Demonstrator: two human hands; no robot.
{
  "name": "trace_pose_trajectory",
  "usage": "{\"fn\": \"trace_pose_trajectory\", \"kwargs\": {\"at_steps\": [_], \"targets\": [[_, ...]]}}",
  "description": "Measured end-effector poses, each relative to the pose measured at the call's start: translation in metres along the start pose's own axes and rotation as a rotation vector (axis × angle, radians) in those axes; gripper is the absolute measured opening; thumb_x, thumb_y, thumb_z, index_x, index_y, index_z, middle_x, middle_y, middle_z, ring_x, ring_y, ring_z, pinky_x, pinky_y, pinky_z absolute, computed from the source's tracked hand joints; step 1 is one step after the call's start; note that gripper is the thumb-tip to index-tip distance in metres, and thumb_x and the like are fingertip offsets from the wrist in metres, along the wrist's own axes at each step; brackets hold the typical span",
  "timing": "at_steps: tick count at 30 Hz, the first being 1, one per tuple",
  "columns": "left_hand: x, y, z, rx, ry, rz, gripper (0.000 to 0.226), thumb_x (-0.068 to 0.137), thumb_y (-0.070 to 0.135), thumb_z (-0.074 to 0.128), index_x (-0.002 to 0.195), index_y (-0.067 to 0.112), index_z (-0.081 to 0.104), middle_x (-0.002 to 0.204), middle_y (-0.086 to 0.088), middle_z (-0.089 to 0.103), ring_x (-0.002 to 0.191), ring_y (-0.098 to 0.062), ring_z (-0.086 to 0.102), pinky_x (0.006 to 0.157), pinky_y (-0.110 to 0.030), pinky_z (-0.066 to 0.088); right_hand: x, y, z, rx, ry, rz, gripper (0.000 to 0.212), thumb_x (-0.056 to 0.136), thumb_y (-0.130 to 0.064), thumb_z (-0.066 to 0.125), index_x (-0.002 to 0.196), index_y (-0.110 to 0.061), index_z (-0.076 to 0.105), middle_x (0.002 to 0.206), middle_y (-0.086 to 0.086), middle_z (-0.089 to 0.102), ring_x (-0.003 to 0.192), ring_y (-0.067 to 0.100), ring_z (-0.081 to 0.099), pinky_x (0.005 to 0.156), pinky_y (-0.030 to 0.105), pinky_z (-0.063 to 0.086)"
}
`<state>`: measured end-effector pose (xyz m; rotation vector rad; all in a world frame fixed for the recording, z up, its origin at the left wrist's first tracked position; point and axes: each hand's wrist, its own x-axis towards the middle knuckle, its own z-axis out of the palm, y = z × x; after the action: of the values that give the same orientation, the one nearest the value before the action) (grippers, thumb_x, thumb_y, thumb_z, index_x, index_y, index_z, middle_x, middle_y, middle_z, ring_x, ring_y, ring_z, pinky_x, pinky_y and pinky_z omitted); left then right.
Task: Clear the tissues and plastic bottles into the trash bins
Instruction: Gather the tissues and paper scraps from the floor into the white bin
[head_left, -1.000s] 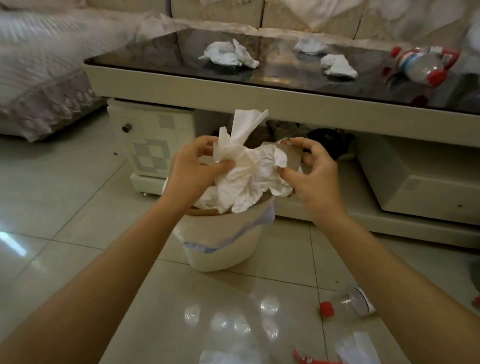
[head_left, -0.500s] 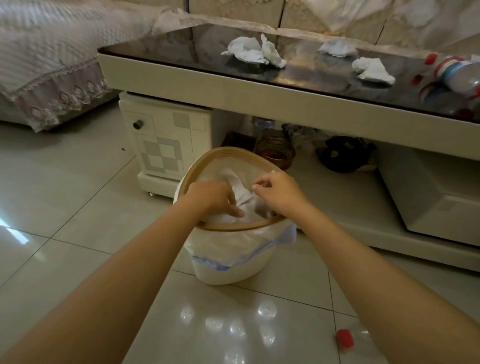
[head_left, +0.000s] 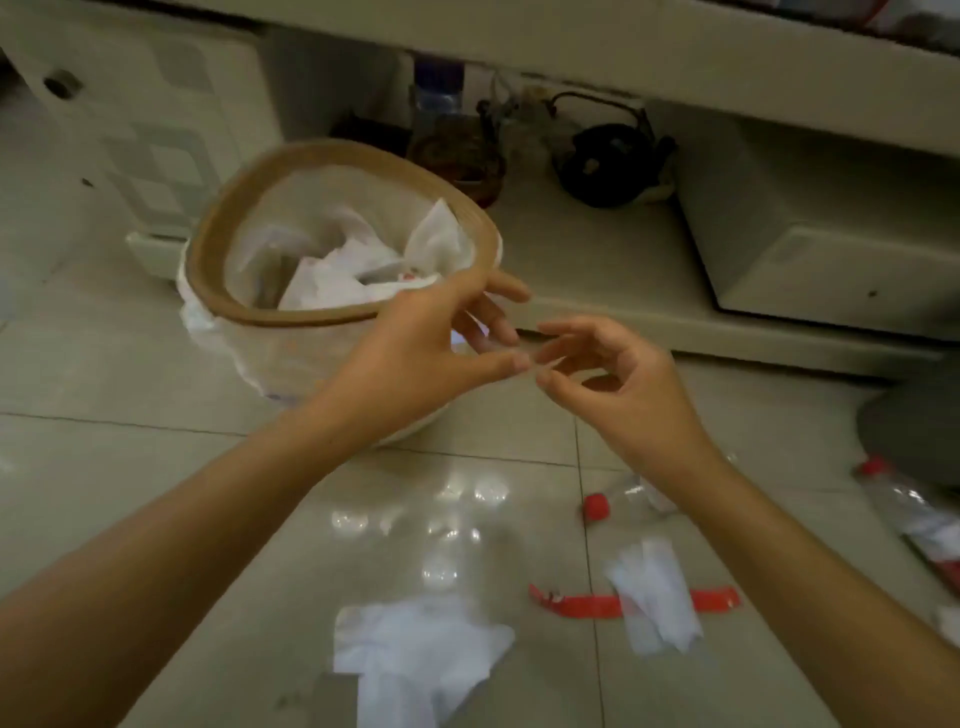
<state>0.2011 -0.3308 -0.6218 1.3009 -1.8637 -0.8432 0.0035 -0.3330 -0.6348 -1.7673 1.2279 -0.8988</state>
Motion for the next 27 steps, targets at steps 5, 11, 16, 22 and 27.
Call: {"fn": "trace_pose_trajectory", "kwargs": {"at_steps": [5,11,16,22,27], "targets": [[-0.006,-0.008,0.069,-0.166,-0.346,-0.177,0.051,0.072,0.027,0.079,0.117,0.033,0.056,0.096,0.007,0.067,0.083,-0.006,0.067,0.071,-0.015,0.053,-0.066,0.051,-0.041,-0.114,-0.074,0.227,0.047,0.081,-0.011,0.071,0.123,-0.026,0.057,0.103,-0.005,0.067,0.092,0.007,0.065,0.081,0.028,0.055],[-0.006,-0.020,0.138,-0.177,-0.602,-0.216,0.057,0.071,0.023,0.081,0.120,0.032,0.054,0.099,0.008,0.067,0.086,-0.008,0.067,0.079,-0.024,0.055,-0.124,0.098,-0.067,-0.140,-0.070,0.388,0.055,0.077,-0.010,0.075,0.125,-0.030,0.056,0.104,-0.008,0.067,0.089,0.008,0.065,0.078,0.029,0.055],[-0.003,-0.042,0.199,-0.010,-0.772,-0.169,0.066,0.069,0.026,0.084,0.125,0.033,0.050,0.106,0.011,0.063,0.093,-0.010,0.063,0.084,-0.030,0.054,-0.165,0.144,-0.082,-0.132,-0.080,0.515,0.066,0.074,-0.007,0.078,0.128,-0.034,0.051,0.109,-0.009,0.063,0.094,0.014,0.062,0.079,0.026,0.055],[-0.011,-0.061,0.250,0.325,-1.020,0.037,0.098,0.065,0.028,0.086,0.144,0.037,0.028,0.141,0.009,0.042,0.117,-0.013,0.049,0.091,-0.032,0.049,-0.200,0.197,-0.083,-0.415,-0.113,0.518,0.072,0.071,-0.023,0.080,0.135,-0.030,0.047,0.131,-0.005,0.052,0.111,0.007,0.053,0.091,0.027,0.047],[-0.006,-0.063,0.266,0.405,-1.049,0.085,0.105,0.064,0.030,0.086,0.147,0.034,0.023,0.144,0.006,0.039,0.121,-0.018,0.047,0.095,-0.036,0.048,-0.196,0.221,-0.069,-0.661,-0.303,0.533,0.093,0.071,-0.037,0.078,0.146,-0.042,0.025,0.159,-0.001,0.012,0.141,0.021,0.021,0.110,0.042,0.029]]}}
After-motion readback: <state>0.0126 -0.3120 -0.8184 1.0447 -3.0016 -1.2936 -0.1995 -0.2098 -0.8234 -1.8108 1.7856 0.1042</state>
